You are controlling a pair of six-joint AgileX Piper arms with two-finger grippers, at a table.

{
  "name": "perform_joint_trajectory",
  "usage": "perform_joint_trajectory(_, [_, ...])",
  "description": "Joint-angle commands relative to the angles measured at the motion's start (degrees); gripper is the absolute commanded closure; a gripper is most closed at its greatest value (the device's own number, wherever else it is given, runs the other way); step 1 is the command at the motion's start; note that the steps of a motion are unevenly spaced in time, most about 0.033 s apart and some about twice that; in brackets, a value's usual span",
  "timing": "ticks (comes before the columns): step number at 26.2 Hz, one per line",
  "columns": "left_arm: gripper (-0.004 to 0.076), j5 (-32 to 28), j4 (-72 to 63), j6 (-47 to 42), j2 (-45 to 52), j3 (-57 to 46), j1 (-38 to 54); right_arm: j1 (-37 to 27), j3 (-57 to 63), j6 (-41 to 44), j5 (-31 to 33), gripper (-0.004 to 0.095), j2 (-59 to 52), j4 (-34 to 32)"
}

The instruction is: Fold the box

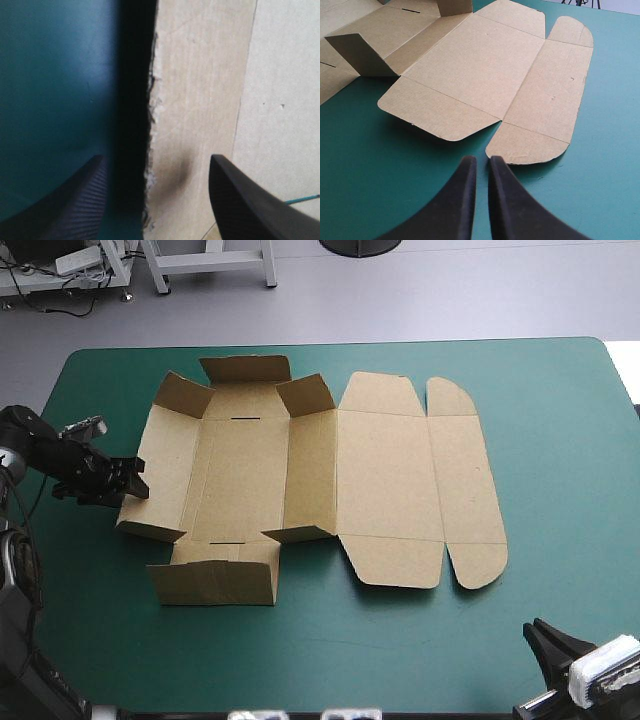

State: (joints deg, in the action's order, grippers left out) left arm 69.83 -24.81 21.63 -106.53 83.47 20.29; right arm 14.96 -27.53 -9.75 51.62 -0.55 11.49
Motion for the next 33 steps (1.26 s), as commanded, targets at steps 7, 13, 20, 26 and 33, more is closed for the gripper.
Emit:
perform_joint_trajectory(7, [0.0293, 4.01, -6.37, -1.02, 2.63, 0.19, -3.33, -0.32, -1.26, 0.13, -3.87, 0.0825, 1.23, 0.11])
perform_joint_trajectory(13, [0.0398, 4.01, -6.5, -1.15, 1.82, -2.23, -5.14, -0.32, -1.26, 0.13, -3.87, 0.0825, 1.23, 0.11])
perform_joint_trajectory(20, [0.0727, 3.91, -6.54, -0.44, 0.92, -3.01, -5.14, -0.32, -1.26, 0.13, -3.87, 0.0825, 1.23, 0.22])
perform_joint_trajectory(26, [0.0729, 3.91, -6.51, -0.42, 2.02, -2.5, -5.21, -0.32, -1.26, 0.13, -3.87, 0.0903, 1.23, 0.22])
perform_joint_trajectory(33, [0.0729, 3.66, -6.18, 2.21, 5.99, -2.5, -5.21, -0.32, -1.26, -0.47, -4.08, 0.0931, 1.23, 0.11])
